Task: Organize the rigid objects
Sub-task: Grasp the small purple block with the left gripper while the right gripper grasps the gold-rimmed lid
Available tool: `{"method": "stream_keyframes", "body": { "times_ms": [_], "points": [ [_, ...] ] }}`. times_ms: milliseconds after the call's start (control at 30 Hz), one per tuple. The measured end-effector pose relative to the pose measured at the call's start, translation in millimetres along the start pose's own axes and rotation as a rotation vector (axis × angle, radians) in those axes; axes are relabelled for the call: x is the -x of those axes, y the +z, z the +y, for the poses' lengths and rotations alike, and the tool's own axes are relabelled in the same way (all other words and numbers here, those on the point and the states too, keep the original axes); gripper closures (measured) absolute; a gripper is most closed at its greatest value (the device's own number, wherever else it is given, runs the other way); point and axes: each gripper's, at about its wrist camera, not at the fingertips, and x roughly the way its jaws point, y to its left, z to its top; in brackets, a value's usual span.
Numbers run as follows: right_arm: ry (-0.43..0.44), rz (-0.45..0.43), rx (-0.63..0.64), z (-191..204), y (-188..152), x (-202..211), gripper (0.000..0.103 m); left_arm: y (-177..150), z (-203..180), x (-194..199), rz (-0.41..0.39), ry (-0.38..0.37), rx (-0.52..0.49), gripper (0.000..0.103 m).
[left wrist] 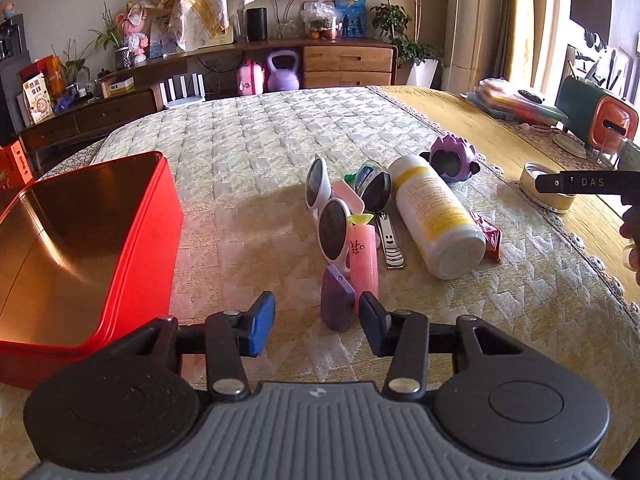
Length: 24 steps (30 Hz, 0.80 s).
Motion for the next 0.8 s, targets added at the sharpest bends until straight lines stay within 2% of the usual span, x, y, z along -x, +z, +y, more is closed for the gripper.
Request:
{"method": "stream_keyframes", "body": {
  "times_ms": [100,200,267,300,533,800],
  "points": [
    [-0.003,0.014,-0.003,0,0,-6,0.014,0,2,-2,0.001,-0.021,0.010,0.069],
    [-0.005,0.027,-0.011,0,0,-10,0.024,1,4,-4,0.003,-0.027,0.015,0.074],
    [0.000,0.028,-0.014,0,-1,-11,0.027,1,5,-5,0.007,-0.036,0.021,0.083],
    [-0.001,0.027,-0.015,0,-1,-11,0.028,1,6,-6,0.010,-0.037,0.023,0.084],
    [-0.001,0.024,-0.019,3,-1,-4,0.028,2,6,-8,0.013,-0.019,0.024,0.085],
    [0.037,-0.006,-0.033,11,-6,31,0.028,2,11,1,0.014,-0.009,0.053,0.085]
  ]
}}
